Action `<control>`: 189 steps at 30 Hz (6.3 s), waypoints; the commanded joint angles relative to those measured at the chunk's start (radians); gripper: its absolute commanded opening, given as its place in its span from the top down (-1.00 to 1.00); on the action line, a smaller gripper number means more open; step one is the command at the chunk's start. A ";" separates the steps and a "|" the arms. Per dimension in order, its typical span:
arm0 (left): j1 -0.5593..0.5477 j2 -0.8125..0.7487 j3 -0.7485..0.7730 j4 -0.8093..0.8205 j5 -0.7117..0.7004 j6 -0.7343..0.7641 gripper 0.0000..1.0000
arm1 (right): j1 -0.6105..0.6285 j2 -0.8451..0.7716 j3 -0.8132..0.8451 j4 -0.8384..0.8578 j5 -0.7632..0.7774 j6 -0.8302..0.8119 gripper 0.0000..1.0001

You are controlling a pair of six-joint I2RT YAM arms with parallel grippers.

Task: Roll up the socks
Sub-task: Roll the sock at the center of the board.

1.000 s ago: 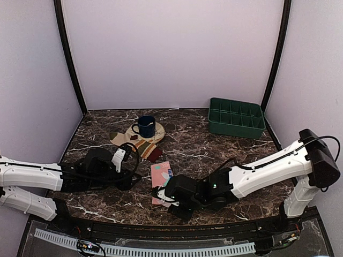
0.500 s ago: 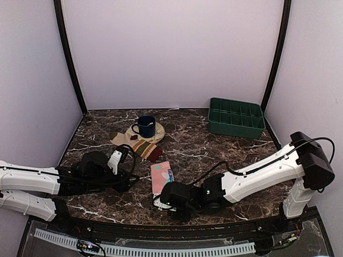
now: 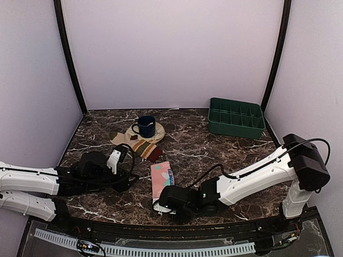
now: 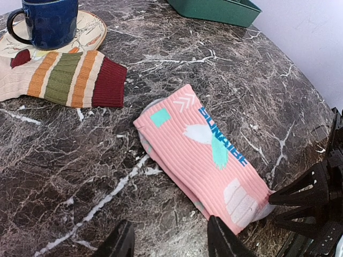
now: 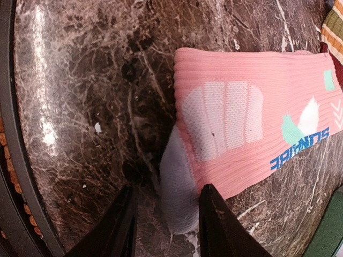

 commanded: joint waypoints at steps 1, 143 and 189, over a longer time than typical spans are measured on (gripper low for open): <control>-0.003 -0.025 -0.017 0.028 -0.008 0.011 0.02 | 0.000 0.023 -0.024 0.024 0.014 -0.014 0.33; -0.143 0.342 -0.024 0.451 0.136 0.339 0.35 | -0.485 0.393 0.719 -0.651 -1.198 -0.113 1.00; -0.143 0.325 -0.027 0.345 0.056 0.122 1.00 | -0.562 0.210 0.433 -0.179 -1.044 0.167 0.30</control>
